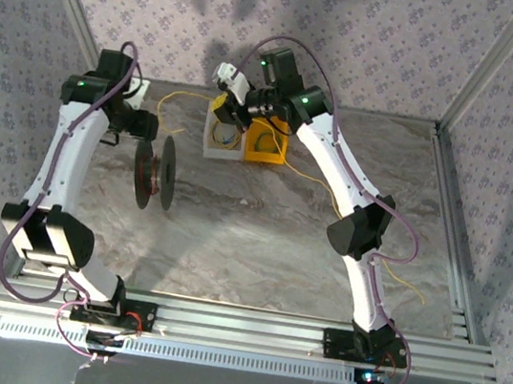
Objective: Wrap the cables
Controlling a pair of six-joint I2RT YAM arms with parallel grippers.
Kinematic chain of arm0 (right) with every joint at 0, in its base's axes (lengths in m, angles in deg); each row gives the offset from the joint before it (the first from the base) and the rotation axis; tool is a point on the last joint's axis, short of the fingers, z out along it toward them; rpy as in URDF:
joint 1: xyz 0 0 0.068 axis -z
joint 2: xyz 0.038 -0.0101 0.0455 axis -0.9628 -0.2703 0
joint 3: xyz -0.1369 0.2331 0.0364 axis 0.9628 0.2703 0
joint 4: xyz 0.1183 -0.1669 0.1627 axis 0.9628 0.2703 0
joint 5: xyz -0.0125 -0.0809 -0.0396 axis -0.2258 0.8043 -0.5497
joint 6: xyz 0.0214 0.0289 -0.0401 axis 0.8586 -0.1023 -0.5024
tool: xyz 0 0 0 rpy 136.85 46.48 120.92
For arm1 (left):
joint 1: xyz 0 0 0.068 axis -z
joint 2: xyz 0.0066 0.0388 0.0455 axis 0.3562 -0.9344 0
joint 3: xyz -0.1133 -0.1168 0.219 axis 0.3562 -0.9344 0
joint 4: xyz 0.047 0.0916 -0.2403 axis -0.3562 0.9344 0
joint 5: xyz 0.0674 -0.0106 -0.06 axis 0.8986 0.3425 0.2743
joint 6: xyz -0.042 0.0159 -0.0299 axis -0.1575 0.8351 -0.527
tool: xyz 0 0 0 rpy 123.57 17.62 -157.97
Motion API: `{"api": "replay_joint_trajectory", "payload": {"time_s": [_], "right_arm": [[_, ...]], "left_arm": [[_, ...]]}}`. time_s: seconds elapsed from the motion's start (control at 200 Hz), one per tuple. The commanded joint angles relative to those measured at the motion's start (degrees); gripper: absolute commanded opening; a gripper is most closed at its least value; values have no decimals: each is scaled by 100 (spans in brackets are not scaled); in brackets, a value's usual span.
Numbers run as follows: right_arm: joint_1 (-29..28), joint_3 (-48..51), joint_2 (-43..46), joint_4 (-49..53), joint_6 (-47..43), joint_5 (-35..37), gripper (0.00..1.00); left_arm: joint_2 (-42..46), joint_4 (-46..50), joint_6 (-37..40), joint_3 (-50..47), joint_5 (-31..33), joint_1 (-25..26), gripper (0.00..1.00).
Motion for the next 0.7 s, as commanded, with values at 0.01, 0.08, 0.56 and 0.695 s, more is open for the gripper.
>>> {"api": "replay_joint_trajectory", "payload": {"time_s": [0.01, 0.08, 0.56, 0.695], "right_arm": [[-26, -2, -177, -64, 127, -70, 0], [-85, -2, -270, -91, 136, -8, 0], [-715, -349, -1476, -515, 563, 1622, 0], [-789, -324, -1685, -680, 610, 1938, 0]], "left_arm": [[535, 423, 177, 96, -110, -479, 65], [826, 404, 151, -168, -165, -757, 67], [1964, -521, -389, -2448, -851, -1236, 74], [1983, -617, -328, -2518, -1081, -1233, 74]]}}
